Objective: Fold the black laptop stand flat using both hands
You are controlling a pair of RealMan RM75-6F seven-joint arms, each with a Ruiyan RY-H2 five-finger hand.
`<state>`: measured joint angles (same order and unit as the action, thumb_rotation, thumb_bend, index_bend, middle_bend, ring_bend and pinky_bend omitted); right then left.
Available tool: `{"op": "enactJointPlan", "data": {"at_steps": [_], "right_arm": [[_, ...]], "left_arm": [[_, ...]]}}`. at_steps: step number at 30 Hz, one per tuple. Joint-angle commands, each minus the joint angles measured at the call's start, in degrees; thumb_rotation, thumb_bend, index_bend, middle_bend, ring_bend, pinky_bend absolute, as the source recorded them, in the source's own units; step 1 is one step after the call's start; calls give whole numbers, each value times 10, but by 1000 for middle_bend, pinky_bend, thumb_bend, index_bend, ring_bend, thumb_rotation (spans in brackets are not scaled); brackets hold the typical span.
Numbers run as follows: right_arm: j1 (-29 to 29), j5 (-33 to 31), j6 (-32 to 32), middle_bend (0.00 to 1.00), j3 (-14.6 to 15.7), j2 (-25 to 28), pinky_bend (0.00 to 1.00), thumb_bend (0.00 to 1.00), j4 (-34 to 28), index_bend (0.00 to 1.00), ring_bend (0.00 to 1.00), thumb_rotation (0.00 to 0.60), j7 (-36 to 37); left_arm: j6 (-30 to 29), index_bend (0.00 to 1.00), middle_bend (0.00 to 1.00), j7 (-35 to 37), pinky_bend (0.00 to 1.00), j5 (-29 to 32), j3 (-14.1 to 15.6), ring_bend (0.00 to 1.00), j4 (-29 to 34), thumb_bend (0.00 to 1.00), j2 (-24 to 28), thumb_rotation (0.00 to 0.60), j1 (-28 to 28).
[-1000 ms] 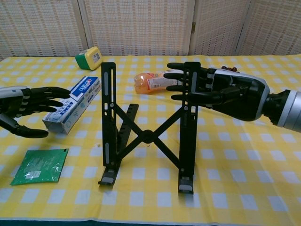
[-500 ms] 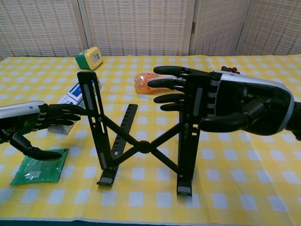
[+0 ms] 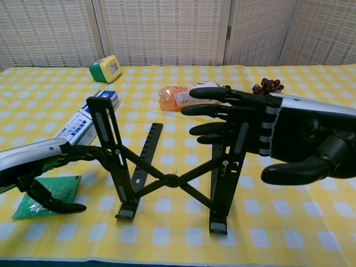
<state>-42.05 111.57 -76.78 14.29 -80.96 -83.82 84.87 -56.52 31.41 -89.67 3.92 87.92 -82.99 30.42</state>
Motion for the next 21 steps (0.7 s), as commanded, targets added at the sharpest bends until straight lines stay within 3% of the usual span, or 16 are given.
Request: {"op": "enactJointPlan", "data": {"at_steps": [1,21], "right_arm": [[0,1,-4,71,4,0,0,261,-3,0,81,600,-2],[1,-3,-15,71,27,-4,0,262,-9,0,79,600,-16]], "left_arm": [[0,378,187,-27,46,19,-7,126,0,249,-22,600,-5],[-10,453,253,-93,90,81,-44,187,-30,342,-96,600,-17]]}}
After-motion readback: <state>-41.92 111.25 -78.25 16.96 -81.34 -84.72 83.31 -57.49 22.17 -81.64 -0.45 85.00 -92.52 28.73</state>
